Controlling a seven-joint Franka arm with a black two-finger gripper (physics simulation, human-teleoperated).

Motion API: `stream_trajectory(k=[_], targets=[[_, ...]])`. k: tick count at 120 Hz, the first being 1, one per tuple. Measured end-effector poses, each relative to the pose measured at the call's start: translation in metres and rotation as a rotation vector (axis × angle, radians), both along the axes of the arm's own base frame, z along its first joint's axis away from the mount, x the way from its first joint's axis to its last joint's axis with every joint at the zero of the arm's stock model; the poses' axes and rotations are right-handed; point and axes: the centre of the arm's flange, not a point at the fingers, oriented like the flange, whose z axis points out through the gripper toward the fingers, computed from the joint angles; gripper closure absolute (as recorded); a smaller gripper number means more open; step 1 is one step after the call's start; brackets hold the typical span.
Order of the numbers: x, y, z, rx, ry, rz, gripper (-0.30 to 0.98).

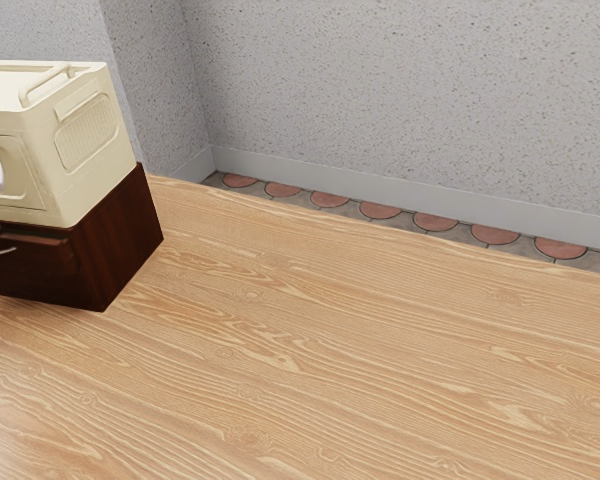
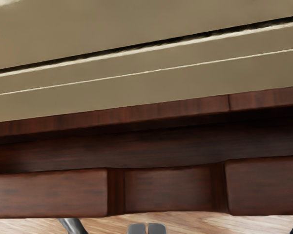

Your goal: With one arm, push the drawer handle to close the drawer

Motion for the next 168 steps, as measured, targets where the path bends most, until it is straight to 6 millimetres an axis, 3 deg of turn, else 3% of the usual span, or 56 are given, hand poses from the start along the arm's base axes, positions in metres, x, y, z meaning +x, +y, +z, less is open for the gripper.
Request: stream_trajectory(k=[34, 49, 60, 70, 84, 93, 122, 137, 156, 168], targets=[[0.012, 0.006, 0.002, 0.017, 0.012, -0.091, 0.78], [0.013, -0.002, 0.005, 0.027, 0.043, -0.101, 0.79], [0.021, -0.028, 0.033, 0.061, 0.075, -0.159, 0.79], [0.016, -0.05, 0.066, 0.03, 0.068, -0.136, 0.79], [-0.012, -0.088, 0.108, -0.041, 0.088, -0.088, 0.79], [-0.03, -0.112, 0.119, -0.1, 0.125, -0.053, 0.79], [-0.062, -0.159, 0.092, -0.265, 0.279, 0.035, 0.79], [-0.062, -0.179, 0.093, -0.279, 0.307, 0.046, 0.79], [-0.063, -0.19, 0.092, -0.296, 0.321, 0.073, 0.78], [-0.06, -0.2, 0.097, -0.309, 0.313, 0.078, 0.57]])
